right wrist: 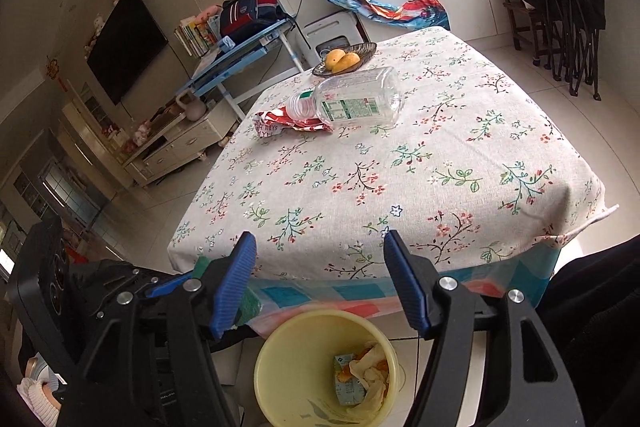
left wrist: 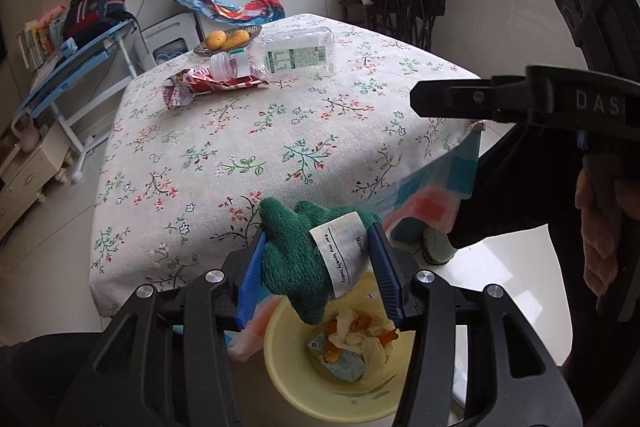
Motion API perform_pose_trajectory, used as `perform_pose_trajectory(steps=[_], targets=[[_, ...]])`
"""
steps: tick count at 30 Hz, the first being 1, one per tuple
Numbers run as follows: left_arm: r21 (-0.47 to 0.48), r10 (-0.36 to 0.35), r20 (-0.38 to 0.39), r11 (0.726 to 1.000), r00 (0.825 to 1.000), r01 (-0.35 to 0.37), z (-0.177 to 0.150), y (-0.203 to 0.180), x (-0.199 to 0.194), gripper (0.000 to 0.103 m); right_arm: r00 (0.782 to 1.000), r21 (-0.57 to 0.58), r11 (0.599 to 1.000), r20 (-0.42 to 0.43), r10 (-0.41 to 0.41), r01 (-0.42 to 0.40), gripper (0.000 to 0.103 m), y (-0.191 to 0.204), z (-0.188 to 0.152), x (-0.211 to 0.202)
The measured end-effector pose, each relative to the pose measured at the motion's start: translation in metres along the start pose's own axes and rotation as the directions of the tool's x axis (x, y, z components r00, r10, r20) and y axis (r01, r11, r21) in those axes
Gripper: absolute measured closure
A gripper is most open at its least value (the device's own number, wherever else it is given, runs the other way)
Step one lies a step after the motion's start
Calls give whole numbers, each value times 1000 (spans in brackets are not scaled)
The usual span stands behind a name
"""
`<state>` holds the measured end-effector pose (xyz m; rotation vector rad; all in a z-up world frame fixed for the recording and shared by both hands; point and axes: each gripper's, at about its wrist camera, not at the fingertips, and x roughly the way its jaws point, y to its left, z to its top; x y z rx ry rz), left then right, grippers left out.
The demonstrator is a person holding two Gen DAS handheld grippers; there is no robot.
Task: Collect trash
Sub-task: 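Lower the green toy over the yellow basin and open the left gripper, then grasp the red-white wrapper with the left gripper while the right gripper grasps the clear bottle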
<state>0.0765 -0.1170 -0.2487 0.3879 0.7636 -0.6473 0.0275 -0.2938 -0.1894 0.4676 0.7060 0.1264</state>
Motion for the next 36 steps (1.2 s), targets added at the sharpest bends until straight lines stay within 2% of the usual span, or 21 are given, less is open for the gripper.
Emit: perform_pose_trajectory(steps=[5,12,36], targets=[[7,-24,-20,1000,1000,24,-3,-4,0,51,1000,0,1000,2,-5,5,39,-1,-2,-1],[-6,-15,-9,1000,1000,15,-2,0,-2,44,1000,0,1000,1,-9,9,39,-2,-1,-1],[-63,77,40,995,996,-74,3,15,-7,31,1000,-29,999,-21,-19,19,37,3,-6,2]])
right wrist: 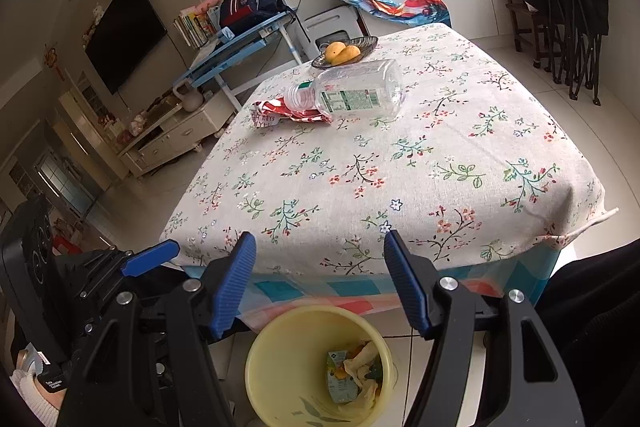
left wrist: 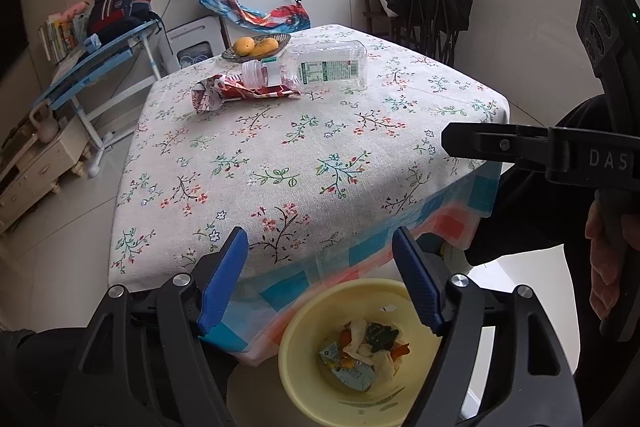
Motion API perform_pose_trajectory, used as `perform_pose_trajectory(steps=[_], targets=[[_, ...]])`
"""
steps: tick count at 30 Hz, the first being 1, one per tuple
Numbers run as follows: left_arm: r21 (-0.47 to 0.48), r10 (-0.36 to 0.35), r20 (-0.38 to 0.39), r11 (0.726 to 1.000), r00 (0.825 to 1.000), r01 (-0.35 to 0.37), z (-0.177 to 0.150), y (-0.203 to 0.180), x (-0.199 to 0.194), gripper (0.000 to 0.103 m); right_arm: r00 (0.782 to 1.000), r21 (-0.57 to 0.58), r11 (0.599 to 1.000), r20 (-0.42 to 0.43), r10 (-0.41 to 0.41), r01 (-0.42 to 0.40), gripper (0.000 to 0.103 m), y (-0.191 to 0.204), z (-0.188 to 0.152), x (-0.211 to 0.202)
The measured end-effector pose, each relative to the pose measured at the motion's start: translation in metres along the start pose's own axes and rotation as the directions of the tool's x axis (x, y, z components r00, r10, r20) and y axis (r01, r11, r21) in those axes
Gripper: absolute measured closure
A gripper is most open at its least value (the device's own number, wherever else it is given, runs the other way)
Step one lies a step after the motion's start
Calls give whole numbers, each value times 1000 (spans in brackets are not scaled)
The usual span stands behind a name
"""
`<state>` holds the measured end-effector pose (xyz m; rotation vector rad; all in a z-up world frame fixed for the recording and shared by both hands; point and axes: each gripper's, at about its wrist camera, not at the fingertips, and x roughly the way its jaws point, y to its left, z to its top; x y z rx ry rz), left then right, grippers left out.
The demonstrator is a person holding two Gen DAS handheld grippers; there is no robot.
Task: Collect trash
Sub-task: 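Grasp the red-white wrapper with the left gripper while the right gripper grasps the clear bottle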
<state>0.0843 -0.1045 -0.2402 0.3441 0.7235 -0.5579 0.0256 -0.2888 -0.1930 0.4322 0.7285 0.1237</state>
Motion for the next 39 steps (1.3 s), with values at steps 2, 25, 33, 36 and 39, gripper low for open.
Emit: perform_pose_trajectory(steps=[2,25,33,36,39], targets=[[-3,4,2,1000,1000,-4,1,1,0,31,1000,-3,1000,1,-1,1,36,2,1,0],[-196,74,60,979,995,-61,22,48,0,24,1000,-251,968,-1,-10,9,31,24,48,17],[-292,55,49,956,997,-38,43,79,22,22,992,-464,878,17,-122,116,23,26,102,54],[-345,29,54,938,998,-8,54,94,33,22,986,-544,828,-6,-165,136,22,25,116,79],[-411,-8,57,911,998,31,67,110,49,22,978,-621,771,-35,-206,141,22,24,126,103]])
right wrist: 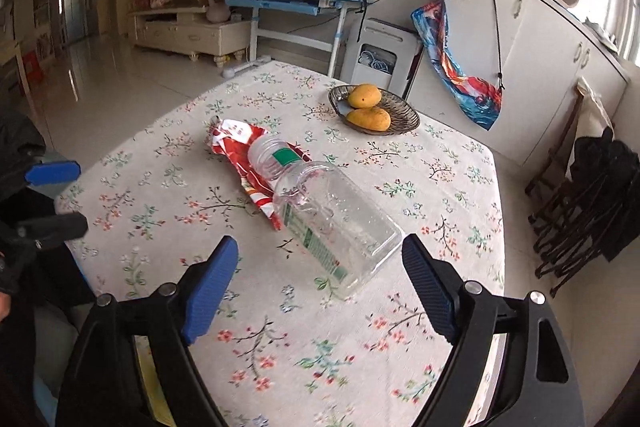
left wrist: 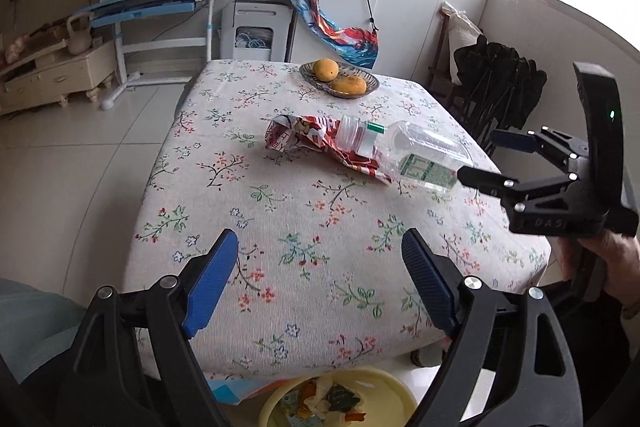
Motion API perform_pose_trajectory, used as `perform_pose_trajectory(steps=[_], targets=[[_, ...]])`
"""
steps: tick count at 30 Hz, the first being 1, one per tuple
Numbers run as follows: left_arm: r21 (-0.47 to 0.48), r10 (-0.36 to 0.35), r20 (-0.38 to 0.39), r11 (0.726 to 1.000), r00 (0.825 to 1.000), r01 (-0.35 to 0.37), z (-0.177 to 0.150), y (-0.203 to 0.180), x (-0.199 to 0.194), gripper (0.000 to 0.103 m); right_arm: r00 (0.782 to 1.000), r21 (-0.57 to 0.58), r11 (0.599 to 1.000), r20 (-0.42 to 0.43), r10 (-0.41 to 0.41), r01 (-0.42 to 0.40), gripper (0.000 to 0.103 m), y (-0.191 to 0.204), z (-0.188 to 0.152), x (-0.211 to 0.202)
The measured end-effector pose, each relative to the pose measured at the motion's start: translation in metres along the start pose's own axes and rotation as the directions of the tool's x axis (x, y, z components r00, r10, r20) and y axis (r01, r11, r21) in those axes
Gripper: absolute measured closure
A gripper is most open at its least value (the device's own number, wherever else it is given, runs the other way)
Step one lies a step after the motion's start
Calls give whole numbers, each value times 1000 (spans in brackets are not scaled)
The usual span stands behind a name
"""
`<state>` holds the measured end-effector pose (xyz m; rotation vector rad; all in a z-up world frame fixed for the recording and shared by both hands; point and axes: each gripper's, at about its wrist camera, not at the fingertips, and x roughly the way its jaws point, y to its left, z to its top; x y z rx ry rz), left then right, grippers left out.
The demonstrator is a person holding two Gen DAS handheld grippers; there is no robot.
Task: Collect trash
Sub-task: 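Grasp the red-white wrapper with the left gripper while the right gripper grasps the clear bottle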
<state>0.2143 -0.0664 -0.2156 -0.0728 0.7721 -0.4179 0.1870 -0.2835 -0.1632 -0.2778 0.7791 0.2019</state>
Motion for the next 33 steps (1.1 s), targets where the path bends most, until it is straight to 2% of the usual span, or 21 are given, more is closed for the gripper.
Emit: perform_pose_trajectory(steps=[5,10,17,20,23,25,27,31,33], targets=[[-127,-48,-20,991,999,45,29,16,41,22,997,-60,998,-73,5,-9,22,-12,9,33],[-226,-76,-41,972,996,65,55,27,90,22,995,-68,997,-95,24,-30,22,-18,13,53],[-375,-144,-84,921,986,103,72,42,153,24,990,-94,994,-134,38,-51,21,-9,11,67],[-393,-149,-89,914,985,102,75,43,171,32,988,-74,996,-145,47,-58,22,-14,11,66],[-374,-170,-113,920,979,117,82,37,187,53,987,-40,997,-151,58,-64,27,-20,12,64],[-347,-173,-124,930,977,121,86,31,194,61,985,-17,997,-157,68,-72,31,-24,12,62],[-356,-192,-127,925,973,136,87,29,200,63,984,2,997,-161,76,-76,33,-28,12,61],[-443,-249,-121,880,961,172,87,34,205,63,982,9,997,-171,76,-76,32,-29,14,66],[-451,-260,-122,874,958,180,87,33,207,61,977,-4,997,-200,78,-80,31,-26,13,77]])
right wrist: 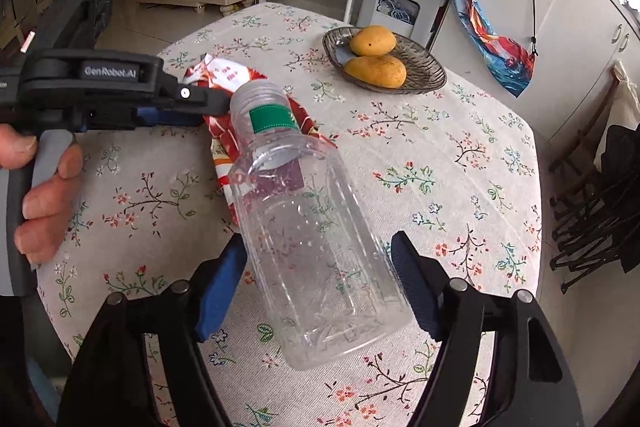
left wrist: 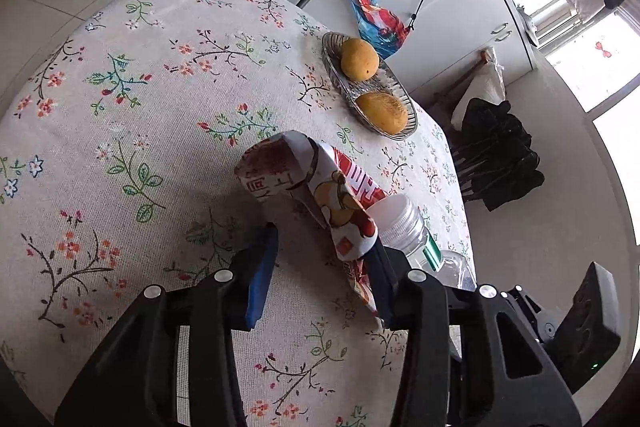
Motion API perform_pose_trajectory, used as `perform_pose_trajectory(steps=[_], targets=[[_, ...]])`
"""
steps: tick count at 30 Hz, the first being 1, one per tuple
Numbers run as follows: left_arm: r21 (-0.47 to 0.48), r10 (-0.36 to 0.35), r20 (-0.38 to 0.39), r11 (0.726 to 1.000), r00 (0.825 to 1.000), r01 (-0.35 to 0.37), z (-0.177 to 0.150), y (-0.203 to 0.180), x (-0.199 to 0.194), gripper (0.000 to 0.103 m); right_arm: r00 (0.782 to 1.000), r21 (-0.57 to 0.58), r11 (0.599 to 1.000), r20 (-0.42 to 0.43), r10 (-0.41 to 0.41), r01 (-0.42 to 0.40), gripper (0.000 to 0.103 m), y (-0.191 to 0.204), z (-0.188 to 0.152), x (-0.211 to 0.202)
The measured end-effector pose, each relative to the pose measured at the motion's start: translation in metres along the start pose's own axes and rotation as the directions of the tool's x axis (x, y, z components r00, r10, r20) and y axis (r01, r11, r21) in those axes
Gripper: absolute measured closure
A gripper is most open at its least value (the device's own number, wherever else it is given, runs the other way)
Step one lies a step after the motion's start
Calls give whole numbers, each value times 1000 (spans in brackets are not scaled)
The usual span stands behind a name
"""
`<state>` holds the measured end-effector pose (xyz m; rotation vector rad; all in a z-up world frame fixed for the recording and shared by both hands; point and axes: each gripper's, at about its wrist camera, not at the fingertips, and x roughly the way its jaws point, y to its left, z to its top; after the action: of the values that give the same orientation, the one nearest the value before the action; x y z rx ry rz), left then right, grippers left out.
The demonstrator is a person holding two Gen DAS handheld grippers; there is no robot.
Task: Collect trash
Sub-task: 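Grasp the red-white wrapper with the left gripper while the right gripper grasps the clear bottle, then lift the clear bottle and carry it to the yellow basin with the right gripper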
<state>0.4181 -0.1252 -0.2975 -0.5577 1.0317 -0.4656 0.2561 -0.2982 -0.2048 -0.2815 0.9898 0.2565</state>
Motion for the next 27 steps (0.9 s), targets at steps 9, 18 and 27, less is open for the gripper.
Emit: perform_pose_trajectory(steps=[9,18,27], targets=[[-110,-62,35,992,997,66,19,4,13,45,996,29,996,-44,84,-83,47,8,-3,9],[-106,-78,22,991,997,80,30,-16,40,49,979,139,971,-41,201,-194,47,5,-11,5],[-7,24,93,1000,995,-23,38,-18,26,96,939,330,883,35,343,-335,47,-21,-25,-4]])
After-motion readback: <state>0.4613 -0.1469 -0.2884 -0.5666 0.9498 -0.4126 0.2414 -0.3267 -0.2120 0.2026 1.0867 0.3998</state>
